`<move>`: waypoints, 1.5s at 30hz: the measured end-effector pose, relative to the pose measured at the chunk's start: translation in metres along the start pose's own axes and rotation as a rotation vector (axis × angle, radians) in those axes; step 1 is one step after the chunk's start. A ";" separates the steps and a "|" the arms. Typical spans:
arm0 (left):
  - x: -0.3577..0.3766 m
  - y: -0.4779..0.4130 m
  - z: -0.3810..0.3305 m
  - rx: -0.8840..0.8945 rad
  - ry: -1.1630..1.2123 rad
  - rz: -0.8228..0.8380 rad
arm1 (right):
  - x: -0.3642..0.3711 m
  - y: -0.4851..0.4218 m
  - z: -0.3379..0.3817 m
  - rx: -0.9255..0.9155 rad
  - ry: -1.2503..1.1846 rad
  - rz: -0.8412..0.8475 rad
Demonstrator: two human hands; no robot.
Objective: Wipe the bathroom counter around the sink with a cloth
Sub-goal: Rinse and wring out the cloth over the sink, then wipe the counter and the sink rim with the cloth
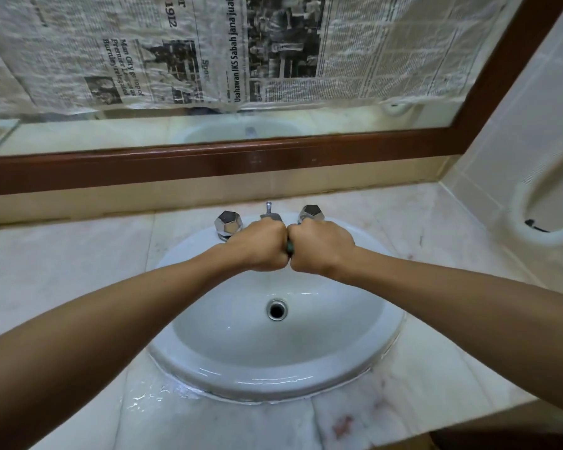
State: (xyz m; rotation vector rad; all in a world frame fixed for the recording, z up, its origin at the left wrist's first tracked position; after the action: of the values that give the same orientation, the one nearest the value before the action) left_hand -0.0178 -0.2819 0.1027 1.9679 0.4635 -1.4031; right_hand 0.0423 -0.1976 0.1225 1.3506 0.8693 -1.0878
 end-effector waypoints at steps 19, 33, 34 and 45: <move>0.148 0.039 -0.018 0.093 0.546 -0.210 | 0.120 0.063 -0.037 0.166 -0.575 0.245; 0.185 0.072 -0.085 0.032 1.133 -0.167 | 0.185 0.196 -0.082 0.697 -1.404 -0.185; 0.185 0.069 -0.104 0.069 1.193 -0.060 | 0.185 0.200 -0.084 0.706 -1.349 -0.192; 0.184 0.002 -0.244 -0.032 1.598 0.218 | 0.175 0.219 -0.186 0.520 -1.404 -0.220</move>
State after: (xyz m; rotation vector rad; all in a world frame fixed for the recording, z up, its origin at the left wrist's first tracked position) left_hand 0.2179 -0.1308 -0.0188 2.6143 0.8419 0.5759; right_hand 0.3231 -0.0497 0.0112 0.5393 -0.3510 -2.0767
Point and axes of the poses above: each hand's wrist, its own y-axis away from the middle knuckle, its own x-axis out of the palm, z = x × y, the point moved 3 cm from there along -y, towards the middle knuckle, and after that the axes turned 10 degrees about z, right-handed, at the moved point
